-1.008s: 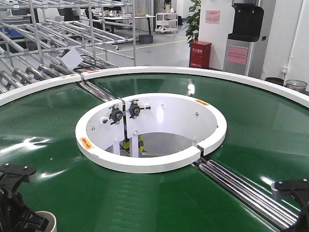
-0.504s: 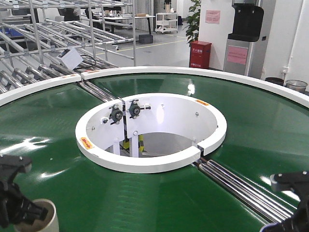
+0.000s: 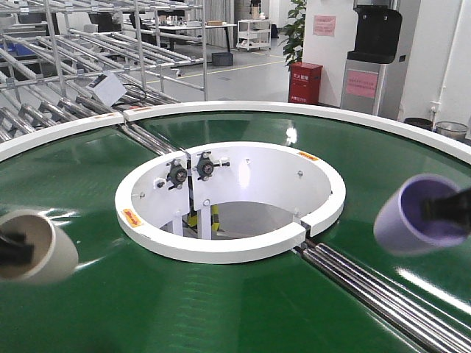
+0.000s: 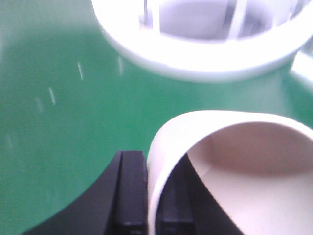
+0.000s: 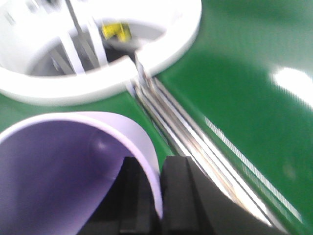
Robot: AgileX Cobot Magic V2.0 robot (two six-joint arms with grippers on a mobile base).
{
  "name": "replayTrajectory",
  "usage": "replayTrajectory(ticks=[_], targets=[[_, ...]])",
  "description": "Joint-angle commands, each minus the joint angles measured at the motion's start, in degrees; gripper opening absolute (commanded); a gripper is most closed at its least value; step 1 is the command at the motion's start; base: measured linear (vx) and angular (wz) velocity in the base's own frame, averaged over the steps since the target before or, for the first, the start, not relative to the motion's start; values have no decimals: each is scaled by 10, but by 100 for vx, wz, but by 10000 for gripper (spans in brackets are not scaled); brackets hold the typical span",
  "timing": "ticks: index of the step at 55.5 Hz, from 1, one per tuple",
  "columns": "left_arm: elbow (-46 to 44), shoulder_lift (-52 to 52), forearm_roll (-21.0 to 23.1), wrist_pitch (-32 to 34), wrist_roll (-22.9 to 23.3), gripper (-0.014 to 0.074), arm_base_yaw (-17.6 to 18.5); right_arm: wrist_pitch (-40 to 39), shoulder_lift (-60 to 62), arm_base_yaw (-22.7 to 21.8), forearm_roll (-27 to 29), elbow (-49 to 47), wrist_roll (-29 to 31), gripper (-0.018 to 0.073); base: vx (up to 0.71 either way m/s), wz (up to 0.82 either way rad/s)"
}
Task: Grab cup from conveyor and place in blue bin
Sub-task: 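Lift both held cups up off the conveyor belt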
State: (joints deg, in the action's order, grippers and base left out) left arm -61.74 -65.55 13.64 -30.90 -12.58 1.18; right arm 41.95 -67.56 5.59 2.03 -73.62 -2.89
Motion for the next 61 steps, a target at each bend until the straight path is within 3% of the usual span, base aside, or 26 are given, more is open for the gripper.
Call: replayTrajectory(ticks=[1, 7, 12, 22, 29, 45, 61], targets=[[-17, 56, 45, 79, 1, -8, 0, -54, 27, 2, 28, -32, 36, -9, 0, 0], [-17, 94, 65, 87, 1, -7, 0, -75, 55, 43, 20, -16, 61, -9, 0, 0], [-17, 120, 64, 60, -11, -7, 0, -97, 98, 74, -12, 10, 33, -9, 0, 0], [-17, 172, 64, 29, -62, -7, 0, -126, 186, 78, -101, 82, -63, -9, 0, 0], [-10, 194, 65, 30, -68, -7, 0, -162, 219, 78, -145, 121, -73, -9, 0, 0], [56, 235, 79, 45, -68, -7, 0, -158, 225, 78, -130, 124, -74, -9, 0, 0], [61, 237, 79, 38, -68, -7, 0, -159, 224, 78, -135, 124, -74, -9, 0, 0]])
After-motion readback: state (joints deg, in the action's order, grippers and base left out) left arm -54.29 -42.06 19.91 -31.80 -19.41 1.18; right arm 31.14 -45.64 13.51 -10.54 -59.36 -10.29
